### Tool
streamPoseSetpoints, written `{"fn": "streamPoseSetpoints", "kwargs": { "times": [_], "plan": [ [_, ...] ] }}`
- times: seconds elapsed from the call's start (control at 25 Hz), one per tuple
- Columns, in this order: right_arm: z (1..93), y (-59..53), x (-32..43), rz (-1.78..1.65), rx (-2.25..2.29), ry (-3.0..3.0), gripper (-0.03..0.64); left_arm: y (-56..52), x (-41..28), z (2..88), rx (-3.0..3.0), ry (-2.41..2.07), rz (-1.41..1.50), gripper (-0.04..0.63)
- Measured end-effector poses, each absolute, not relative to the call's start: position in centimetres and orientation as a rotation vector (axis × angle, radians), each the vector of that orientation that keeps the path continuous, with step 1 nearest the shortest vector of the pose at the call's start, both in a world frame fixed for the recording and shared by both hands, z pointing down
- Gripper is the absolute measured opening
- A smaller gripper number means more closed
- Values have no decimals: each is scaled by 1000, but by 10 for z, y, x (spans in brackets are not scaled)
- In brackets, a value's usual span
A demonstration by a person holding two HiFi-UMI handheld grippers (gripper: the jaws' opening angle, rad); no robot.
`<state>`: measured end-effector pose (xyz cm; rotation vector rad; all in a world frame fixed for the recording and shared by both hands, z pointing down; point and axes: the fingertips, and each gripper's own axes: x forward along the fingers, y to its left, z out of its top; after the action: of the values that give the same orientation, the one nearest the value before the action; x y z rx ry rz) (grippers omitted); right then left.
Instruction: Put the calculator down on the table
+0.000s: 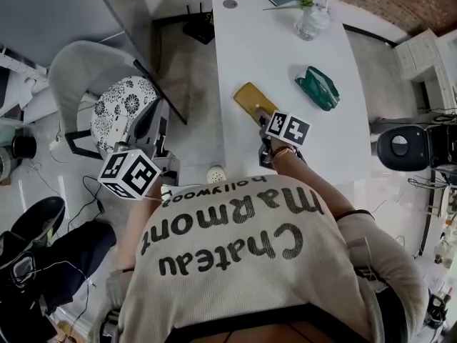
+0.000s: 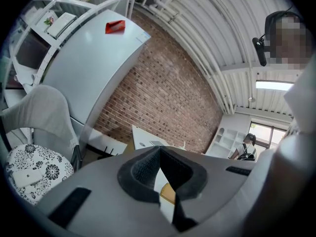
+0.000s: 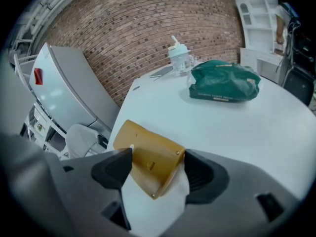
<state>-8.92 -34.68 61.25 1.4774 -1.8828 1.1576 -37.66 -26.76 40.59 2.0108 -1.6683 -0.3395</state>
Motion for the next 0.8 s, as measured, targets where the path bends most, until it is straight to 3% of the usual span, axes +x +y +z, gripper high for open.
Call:
{"fn": "streamPoseSetpoints", "kwargs": {
  "times": [0.52, 0.8],
  "plan": [
    [616, -348, -82, 1076, 1512, -1859, 364, -232, -359, 404, 1923, -1761, -315, 0],
    [603, -339, -70, 1162, 1412, -1909, 324, -217, -319, 397, 1910, -1772, -279, 0]
  ]
}}
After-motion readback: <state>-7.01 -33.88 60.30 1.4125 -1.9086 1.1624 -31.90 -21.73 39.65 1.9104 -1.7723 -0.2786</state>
